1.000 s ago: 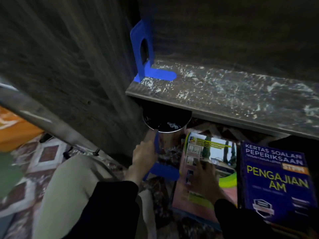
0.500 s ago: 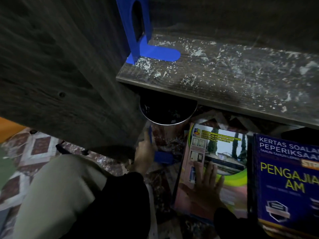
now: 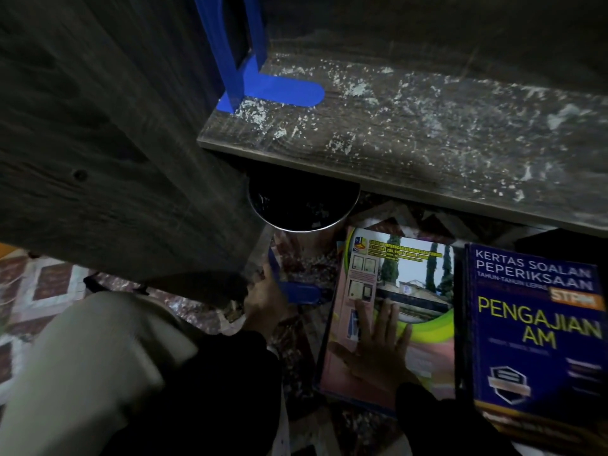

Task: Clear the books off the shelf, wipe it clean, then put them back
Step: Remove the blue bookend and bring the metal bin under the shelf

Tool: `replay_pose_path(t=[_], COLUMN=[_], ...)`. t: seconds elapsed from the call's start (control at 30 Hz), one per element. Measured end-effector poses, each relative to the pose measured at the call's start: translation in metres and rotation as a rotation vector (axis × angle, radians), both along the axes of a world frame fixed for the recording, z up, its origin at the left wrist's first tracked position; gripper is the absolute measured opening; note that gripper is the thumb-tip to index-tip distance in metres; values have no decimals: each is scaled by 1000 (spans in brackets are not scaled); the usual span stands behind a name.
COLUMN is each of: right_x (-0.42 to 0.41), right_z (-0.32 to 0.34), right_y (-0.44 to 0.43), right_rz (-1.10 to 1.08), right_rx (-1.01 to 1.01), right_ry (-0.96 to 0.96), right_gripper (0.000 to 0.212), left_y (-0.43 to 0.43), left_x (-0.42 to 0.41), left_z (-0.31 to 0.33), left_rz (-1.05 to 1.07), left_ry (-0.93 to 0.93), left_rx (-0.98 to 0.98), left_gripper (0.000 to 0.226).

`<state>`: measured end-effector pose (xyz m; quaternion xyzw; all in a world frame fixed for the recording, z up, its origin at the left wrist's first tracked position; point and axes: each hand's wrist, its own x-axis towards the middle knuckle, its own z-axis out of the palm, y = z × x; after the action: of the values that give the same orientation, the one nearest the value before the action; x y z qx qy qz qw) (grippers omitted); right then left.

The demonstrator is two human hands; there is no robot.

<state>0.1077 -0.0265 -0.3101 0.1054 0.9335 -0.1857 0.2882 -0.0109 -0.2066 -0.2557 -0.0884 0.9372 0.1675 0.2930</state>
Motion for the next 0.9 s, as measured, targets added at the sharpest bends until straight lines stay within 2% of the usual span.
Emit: replay_pose_path(t=[0.13,0.2,0.27,0.37,0.43,0.5,0.53,0.6,0.63,0.7,0.73,0.77,0.83,0.9], right_x=[-5,-8,-12,-23,-33,-45,-52,-67,-77,-95,-105,-115,-130,-137], right_z=[11,20,29,44,54,71,83,113,130,166,175,182,183,177], right_y=[2,4,6,13,18,19,19,19,20,26,30,36,48,58], right_rz=[31,93,134,73,97,80,21,-104,-157,-174,-135,-96,-12,90], right_rx=[38,84,115,29,-2,-19,-38,-83,-94,-47,17,73,134,228], right_ry=[-29,-78,-110,-131,-100,64,203,530,726,1083,1166,1144,999,888], right_gripper=[123,115,103,88,69,57,51,22,19,26,28,31,50,67], left_y=[11,18,28,44,54,61,60,55,50,39,35,32,29,25], left_x=[-5,-14,-25,-40,-50,-60,-65,-75,-83,-102,-113,-123,-142,-157], left_z=[19,33,59,110,147,188,206,242,256,273,278,282,288,290], left_rz=[-7,17,-89,-274,-224,-155,-144,-147,-170,-183,-164,-133,-70,-44], left_ry=[-50,-6,16,66,174,368,492,799,944,1123,1138,1105,963,794], left_rx=[-141,-143,-122,-22,3,13,25,47,58,88,97,94,83,126], left_gripper=[66,54,48,36,35,32,31,27,28,45,56,65,79,85])
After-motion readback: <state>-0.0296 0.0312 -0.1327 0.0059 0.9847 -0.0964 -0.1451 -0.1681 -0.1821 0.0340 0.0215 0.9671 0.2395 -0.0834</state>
